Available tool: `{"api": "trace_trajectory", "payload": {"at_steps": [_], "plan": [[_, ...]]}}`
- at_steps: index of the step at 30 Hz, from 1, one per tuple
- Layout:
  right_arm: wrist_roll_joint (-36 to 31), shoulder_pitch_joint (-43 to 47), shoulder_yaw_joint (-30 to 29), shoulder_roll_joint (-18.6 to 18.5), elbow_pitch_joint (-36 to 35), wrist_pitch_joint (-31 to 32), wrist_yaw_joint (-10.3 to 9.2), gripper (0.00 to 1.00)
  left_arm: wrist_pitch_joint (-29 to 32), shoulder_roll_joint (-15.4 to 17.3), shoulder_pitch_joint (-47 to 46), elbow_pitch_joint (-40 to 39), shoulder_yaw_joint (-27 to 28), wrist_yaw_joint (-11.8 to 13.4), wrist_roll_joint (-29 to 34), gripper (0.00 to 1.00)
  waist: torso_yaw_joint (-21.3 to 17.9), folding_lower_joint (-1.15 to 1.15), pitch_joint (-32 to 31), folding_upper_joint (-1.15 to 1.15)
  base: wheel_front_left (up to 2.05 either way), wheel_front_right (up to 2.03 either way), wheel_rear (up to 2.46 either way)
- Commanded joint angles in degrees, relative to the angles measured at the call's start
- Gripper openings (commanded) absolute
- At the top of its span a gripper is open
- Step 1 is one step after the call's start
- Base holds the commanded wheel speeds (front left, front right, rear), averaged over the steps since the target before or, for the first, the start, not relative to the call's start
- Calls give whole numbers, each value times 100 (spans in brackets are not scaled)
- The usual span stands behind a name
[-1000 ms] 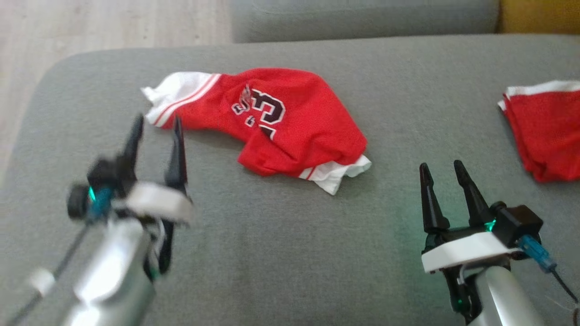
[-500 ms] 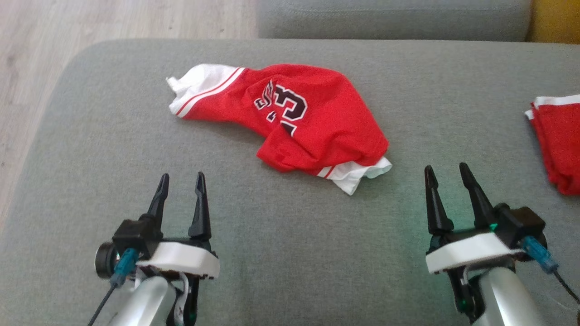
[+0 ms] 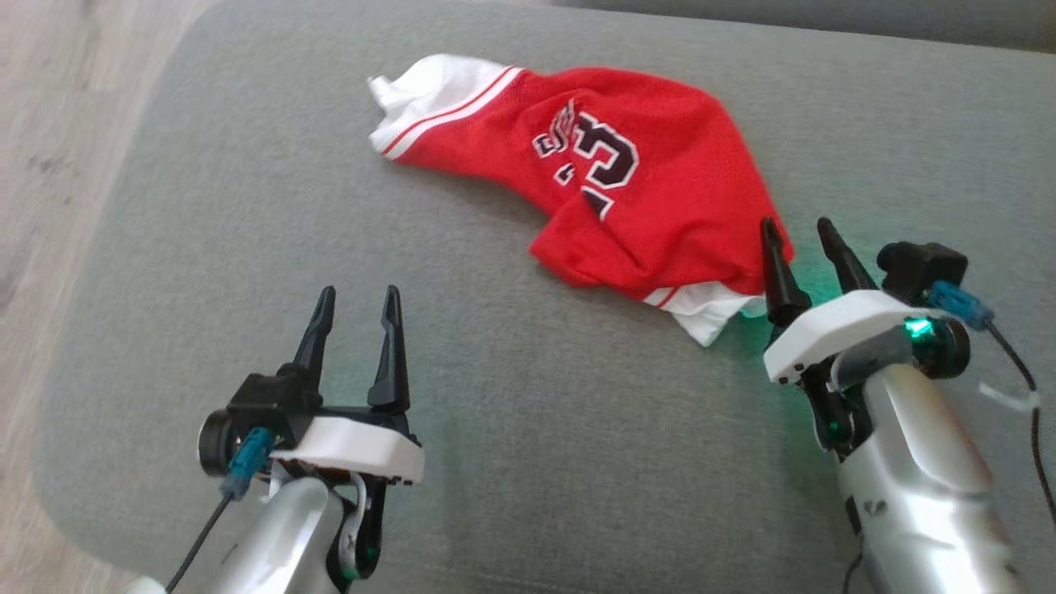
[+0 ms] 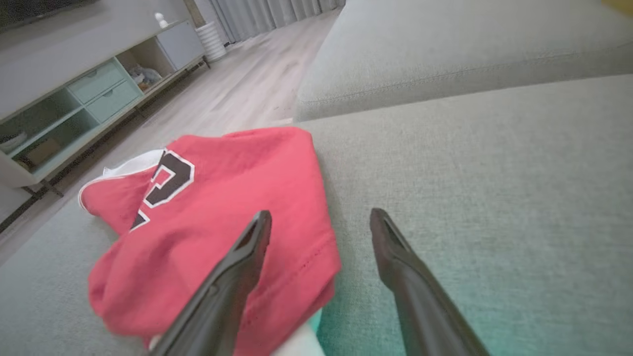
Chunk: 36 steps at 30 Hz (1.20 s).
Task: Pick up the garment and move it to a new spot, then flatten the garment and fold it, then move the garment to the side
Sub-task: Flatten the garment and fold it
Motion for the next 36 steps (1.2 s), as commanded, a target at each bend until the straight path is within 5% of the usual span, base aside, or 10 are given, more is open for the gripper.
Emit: {"api": "trace_trajectory", "payload": {"at_steps": [1,2,3,5,12,21,30,36], "plan": [[64,-230,124,14,9,10,39,100,-70,44,-262,-118,248,-22,61,100,99,-1,62,0,0,0,0],[118,-306,143,14,167,17,39,100,-70,32,-264,-104,267,-35,75,100,115,-1,67,0,0,0,0],[143,-376,170,14,301,-9,39,89,-70,19,-263,-92,284,-47,90,100,126,-1,72,0,0,0,0],[258,-494,240,14,548,-36,39,0,-71,-4,-257,-76,315,-69,121,100,135,-1,80,0,0,0,0],[528,-865,494,14,995,-480,39,0,-71,-58,-208,-22,454,-123,189,100,-38,-1,33,0,0,0,0],[76,-1289,381,-88,817,-791,39,0,-71,-114,-149,20,577,-181,246,100,-326,-1,-253,0,0,0,0],[-532,-1611,120,-1056,87,-233,39,0,-71,-216,-25,23,634,-228,316,100,-447,-1,-427,0,0,0,0],[-1261,-2089,-533,-1830,274,57,39,0,-71,-277,-117,-5,641,-302,378,100,-401,-1,-244,0,0,0,0]]}}
